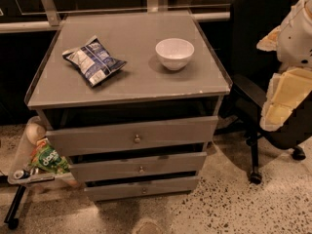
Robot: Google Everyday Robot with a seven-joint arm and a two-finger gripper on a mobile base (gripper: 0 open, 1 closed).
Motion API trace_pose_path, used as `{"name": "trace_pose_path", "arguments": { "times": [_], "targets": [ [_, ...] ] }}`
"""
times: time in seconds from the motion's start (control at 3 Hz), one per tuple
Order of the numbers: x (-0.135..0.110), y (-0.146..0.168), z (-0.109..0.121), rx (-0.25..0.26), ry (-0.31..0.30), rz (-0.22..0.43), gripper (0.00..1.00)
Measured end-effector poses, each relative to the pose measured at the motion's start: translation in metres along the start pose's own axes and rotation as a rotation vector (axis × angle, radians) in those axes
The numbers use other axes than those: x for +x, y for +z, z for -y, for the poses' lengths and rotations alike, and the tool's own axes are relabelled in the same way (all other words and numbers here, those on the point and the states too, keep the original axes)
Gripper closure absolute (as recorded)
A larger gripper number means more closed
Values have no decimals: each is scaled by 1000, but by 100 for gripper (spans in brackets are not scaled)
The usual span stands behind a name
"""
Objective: Open top drawer
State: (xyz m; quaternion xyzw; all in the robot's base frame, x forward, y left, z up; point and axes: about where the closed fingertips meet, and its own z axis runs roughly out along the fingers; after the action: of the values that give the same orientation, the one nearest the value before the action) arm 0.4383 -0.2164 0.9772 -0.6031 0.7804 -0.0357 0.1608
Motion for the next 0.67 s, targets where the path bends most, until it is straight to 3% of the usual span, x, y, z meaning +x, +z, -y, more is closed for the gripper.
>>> {"name": "trace_pose_path", "arguments": {
  "times": [0.33, 0.67],
  "targets": [
    [-3, 7, -3, 3, -7, -3, 0],
    [-15, 42, -14, -38, -3, 13, 0]
  ]
}}
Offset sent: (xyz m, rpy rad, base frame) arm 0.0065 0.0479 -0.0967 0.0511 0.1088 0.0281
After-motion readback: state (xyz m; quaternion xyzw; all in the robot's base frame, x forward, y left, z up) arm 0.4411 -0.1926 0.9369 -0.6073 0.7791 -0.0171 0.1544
